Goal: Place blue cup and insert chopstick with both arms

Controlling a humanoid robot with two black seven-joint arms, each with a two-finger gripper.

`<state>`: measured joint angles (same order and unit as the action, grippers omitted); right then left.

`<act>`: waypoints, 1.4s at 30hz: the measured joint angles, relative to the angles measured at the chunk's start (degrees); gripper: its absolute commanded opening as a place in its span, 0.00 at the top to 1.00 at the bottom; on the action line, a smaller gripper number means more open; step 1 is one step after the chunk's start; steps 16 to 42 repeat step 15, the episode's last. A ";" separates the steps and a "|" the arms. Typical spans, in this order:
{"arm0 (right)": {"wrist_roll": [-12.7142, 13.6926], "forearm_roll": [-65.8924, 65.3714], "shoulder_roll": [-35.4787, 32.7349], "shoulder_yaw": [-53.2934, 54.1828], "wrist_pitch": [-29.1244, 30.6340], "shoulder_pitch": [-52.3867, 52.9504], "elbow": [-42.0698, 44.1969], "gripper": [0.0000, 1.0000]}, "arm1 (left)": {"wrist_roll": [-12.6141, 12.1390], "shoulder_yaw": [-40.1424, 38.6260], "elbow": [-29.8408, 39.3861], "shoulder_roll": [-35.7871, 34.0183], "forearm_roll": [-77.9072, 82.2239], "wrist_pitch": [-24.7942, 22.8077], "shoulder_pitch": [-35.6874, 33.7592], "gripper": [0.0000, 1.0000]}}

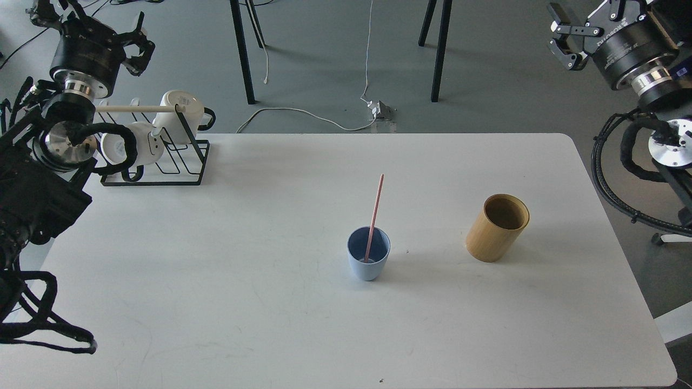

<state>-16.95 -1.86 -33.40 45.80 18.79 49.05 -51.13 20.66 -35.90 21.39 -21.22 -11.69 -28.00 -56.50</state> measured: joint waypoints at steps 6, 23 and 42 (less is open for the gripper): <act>5.16 11.24 5.46 4.60 7.54 0.24 11.56 0.00 | 0.25 -0.31 0.47 0.73 -0.87 0.00 0.44 0.01; 6.66 13.19 8.21 8.65 9.20 -2.00 13.28 0.00 | 0.31 -0.48 0.51 1.15 -1.83 0.00 1.08 0.01; 6.66 13.19 8.21 8.65 9.20 -2.00 13.28 0.00 | 0.31 -0.48 0.51 1.15 -1.83 0.00 1.08 0.01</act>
